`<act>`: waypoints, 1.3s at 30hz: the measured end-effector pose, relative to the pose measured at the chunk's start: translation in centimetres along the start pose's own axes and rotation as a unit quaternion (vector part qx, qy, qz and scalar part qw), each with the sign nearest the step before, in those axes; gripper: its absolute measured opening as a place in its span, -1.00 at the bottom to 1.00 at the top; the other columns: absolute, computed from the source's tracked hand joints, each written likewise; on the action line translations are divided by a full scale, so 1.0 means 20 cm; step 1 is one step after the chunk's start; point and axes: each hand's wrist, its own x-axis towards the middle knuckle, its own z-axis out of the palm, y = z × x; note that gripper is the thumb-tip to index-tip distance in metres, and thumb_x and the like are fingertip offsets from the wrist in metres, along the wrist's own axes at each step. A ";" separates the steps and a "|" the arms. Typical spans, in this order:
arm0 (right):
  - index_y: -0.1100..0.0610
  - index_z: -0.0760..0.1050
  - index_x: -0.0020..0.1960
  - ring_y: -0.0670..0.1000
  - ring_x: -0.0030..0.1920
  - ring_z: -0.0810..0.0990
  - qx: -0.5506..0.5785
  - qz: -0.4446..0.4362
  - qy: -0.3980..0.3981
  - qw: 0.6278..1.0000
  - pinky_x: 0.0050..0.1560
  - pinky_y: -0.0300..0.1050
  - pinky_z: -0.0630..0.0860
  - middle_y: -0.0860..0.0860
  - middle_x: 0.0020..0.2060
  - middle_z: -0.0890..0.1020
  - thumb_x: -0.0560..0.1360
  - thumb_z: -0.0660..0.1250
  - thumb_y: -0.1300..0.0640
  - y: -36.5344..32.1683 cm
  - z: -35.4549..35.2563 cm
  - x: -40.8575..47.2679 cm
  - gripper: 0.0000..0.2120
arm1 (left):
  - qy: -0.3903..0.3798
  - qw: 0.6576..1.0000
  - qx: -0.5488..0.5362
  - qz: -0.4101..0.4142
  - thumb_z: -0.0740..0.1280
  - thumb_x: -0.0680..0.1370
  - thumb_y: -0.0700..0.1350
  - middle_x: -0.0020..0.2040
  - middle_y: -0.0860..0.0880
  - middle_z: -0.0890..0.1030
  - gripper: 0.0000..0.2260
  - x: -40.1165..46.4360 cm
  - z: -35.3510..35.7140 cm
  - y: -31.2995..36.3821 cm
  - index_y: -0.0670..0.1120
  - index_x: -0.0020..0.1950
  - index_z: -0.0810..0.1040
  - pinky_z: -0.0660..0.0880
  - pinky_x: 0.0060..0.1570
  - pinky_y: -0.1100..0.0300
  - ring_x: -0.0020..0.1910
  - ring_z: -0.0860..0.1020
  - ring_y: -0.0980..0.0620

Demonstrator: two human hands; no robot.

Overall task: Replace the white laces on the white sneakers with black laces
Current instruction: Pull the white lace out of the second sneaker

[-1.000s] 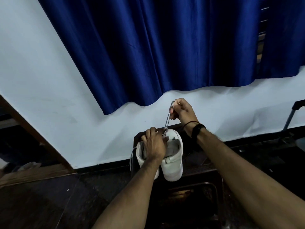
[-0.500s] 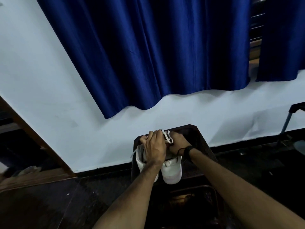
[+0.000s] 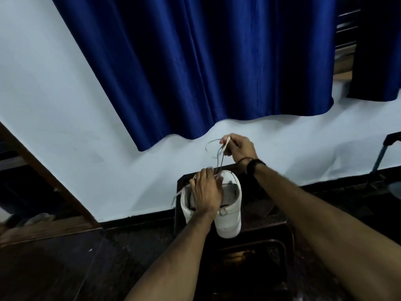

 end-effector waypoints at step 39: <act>0.11 0.66 -0.08 -0.09 -0.40 0.52 0.047 -0.066 -0.054 0.995 -0.30 -0.24 0.47 0.00 -0.37 0.61 0.55 0.29 0.25 -0.29 0.02 0.03 -0.82 | 0.010 0.997 -0.078 0.010 0.28 0.57 0.16 0.00 -0.08 0.61 -0.65 0.00 -0.03 0.01 -0.09 0.15 0.48 0.50 -0.13 0.01 -0.03 0.60 -0.15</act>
